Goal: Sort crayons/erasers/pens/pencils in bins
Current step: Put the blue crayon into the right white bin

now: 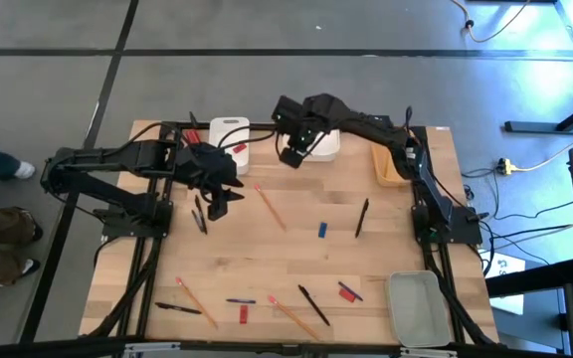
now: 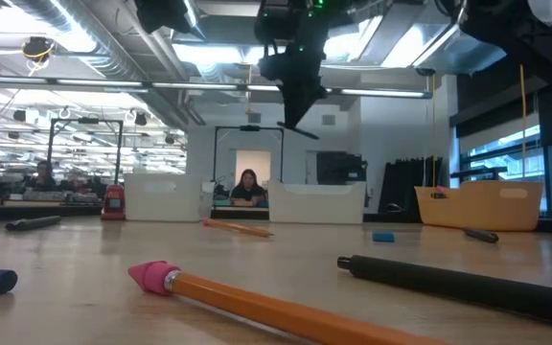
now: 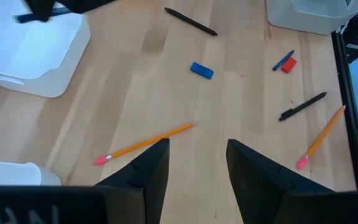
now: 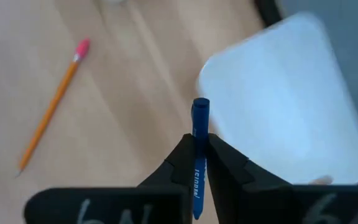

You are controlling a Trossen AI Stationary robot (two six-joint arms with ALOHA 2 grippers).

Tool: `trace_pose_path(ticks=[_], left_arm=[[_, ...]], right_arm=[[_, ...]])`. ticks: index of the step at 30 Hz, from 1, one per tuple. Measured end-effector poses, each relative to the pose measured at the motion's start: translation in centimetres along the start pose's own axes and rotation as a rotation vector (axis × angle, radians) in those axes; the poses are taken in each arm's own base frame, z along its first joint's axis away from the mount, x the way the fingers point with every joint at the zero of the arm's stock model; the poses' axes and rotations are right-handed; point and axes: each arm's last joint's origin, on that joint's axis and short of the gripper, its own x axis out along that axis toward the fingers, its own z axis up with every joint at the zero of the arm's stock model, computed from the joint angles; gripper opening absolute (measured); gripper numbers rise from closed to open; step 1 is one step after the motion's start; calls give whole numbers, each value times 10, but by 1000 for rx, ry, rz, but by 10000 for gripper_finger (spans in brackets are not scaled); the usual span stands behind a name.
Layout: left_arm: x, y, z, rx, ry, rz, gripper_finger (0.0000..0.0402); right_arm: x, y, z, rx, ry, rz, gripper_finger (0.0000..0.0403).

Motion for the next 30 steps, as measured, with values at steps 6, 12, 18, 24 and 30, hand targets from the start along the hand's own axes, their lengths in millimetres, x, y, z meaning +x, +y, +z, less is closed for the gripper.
trace_pose_path(ticks=[6, 12, 18, 24, 30], left_arm=[[0, 5, 4, -12, -41, 73, 151], [-2, 11, 8, -27, -125, 305, 151], [-3, 14, 9, -32, -148, 424, 151], [-3, 14, 9, -33, -148, 425, 151], [-3, 14, 9, -34, -149, 425, 151]], right_arm=[[10, -31, 8, -123, -51, -127, 35], [30, -57, 10, -171, -70, -146, 35], [63, -71, 2, -271, -44, -109, 31], [94, -80, -6, -274, -59, -119, 26], [111, -82, -15, -276, -40, -101, 38]])
